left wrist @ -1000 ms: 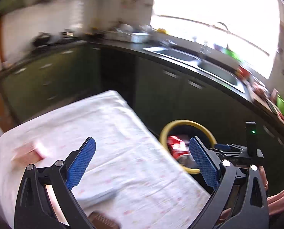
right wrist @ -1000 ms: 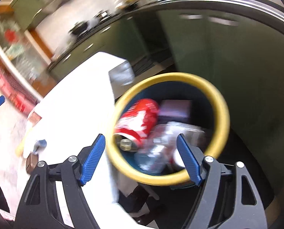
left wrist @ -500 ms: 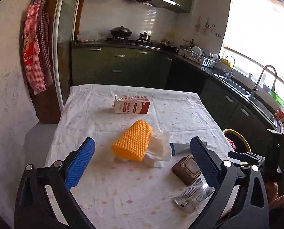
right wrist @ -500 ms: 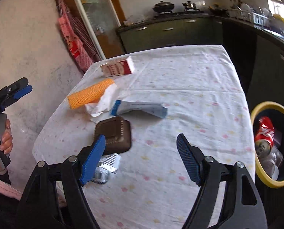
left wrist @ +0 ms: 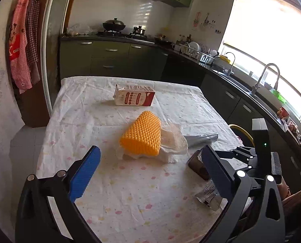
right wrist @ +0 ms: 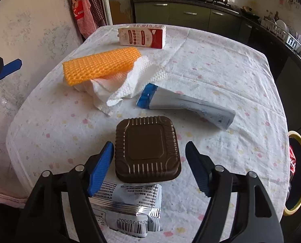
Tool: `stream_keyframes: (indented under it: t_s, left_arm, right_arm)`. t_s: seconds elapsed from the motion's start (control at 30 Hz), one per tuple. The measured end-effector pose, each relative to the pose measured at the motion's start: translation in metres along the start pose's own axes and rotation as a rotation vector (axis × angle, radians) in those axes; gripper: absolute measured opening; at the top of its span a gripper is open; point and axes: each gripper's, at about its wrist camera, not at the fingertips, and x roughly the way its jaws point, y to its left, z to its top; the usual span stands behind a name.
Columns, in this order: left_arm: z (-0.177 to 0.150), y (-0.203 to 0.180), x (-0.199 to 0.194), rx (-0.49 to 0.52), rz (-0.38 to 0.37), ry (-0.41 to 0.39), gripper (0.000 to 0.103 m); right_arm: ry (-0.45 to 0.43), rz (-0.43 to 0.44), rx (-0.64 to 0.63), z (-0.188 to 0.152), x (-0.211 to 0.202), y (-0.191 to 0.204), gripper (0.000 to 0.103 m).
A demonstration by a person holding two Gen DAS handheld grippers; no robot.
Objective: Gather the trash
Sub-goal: 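Grasp the brown square plastic container with the right gripper and lift it, then carry the brown container over the bin and open the right gripper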
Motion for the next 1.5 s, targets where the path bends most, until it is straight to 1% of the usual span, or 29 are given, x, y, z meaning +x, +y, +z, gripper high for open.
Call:
stream_keyframes:
  t_s: [0.07, 0.23, 0.33, 0.5, 0.6, 0.7, 0.73, 0.8, 0.87, 0.97, 1.03, 1.17, 1.23, 1.3, 1.33, 1.37, 1.4, 1.5]
  left_arm:
    - [0.002, -0.001, 0.005, 0.005, -0.004, 0.011, 0.098]
    - [0.009, -0.006, 0.016, -0.004, -0.022, 0.008, 0.098]
    - [0.012, -0.014, 0.020, -0.009, -0.036, 0.019, 0.098]
    - [0.014, -0.026, 0.022, 0.024, -0.036, 0.031, 0.098]
    - [0.015, -0.031, 0.026, 0.023, -0.047, 0.046, 0.098]
    - [0.016, -0.038, 0.028, 0.014, -0.072, 0.057, 0.098]
    - [0.015, -0.039, 0.029, 0.015, -0.075, 0.061, 0.098]
    - [0.014, -0.045, 0.032, 0.025, -0.072, 0.070, 0.098]
    - [0.014, -0.050, 0.035, 0.035, -0.071, 0.079, 0.098]
    - [0.017, -0.056, 0.038, 0.038, -0.072, 0.078, 0.098]
    - [0.019, -0.058, 0.040, 0.036, -0.072, 0.079, 0.098]
    - [0.022, -0.060, 0.048, 0.034, -0.062, 0.100, 0.098]
    - [0.023, -0.060, 0.051, 0.034, -0.058, 0.107, 0.098]
    - [0.023, -0.060, 0.053, 0.038, -0.050, 0.112, 0.098]
    - [0.023, -0.060, 0.054, 0.039, -0.048, 0.114, 0.098]
    - [0.023, -0.060, 0.056, 0.040, -0.047, 0.116, 0.098]
    - [0.023, -0.059, 0.057, 0.040, -0.046, 0.119, 0.098]
    - [0.023, -0.057, 0.063, 0.039, -0.047, 0.131, 0.098]
  right_arm:
    - [0.012, 0.000, 0.007, -0.001, 0.004, -0.002, 0.063]
    - [0.008, 0.041, 0.015, -0.001, 0.005, -0.009, 0.059]
    - [-0.008, 0.085, 0.042, -0.001, -0.003, -0.017, 0.059]
    - [-0.082, 0.141, 0.108, -0.004, -0.034, -0.034, 0.059]
    - [-0.135, 0.135, 0.135, -0.009, -0.057, -0.044, 0.059]
    - [-0.185, 0.117, 0.179, -0.016, -0.081, -0.064, 0.059]
    - [-0.201, 0.097, 0.195, -0.019, -0.089, -0.073, 0.059]
    - [-0.236, 0.016, 0.235, -0.028, -0.108, -0.097, 0.060]
    - [-0.250, -0.071, 0.282, -0.037, -0.122, -0.125, 0.060]
    - [-0.226, -0.238, 0.373, -0.053, -0.132, -0.177, 0.061]
    - [-0.183, -0.334, 0.429, -0.062, -0.127, -0.212, 0.061]
    - [-0.112, -0.406, 0.520, -0.077, -0.102, -0.267, 0.061]
    - [-0.096, -0.414, 0.551, -0.082, -0.092, -0.282, 0.061]
    - [-0.080, -0.443, 0.575, -0.089, -0.085, -0.293, 0.062]
    - [-0.069, -0.463, 0.586, -0.091, -0.082, -0.298, 0.066]
    - [-0.066, -0.486, 0.604, -0.094, -0.081, -0.303, 0.068]
    - [-0.076, -0.506, 0.629, -0.099, -0.083, -0.307, 0.068]
    - [-0.111, -0.497, 0.686, -0.113, -0.094, -0.312, 0.068]
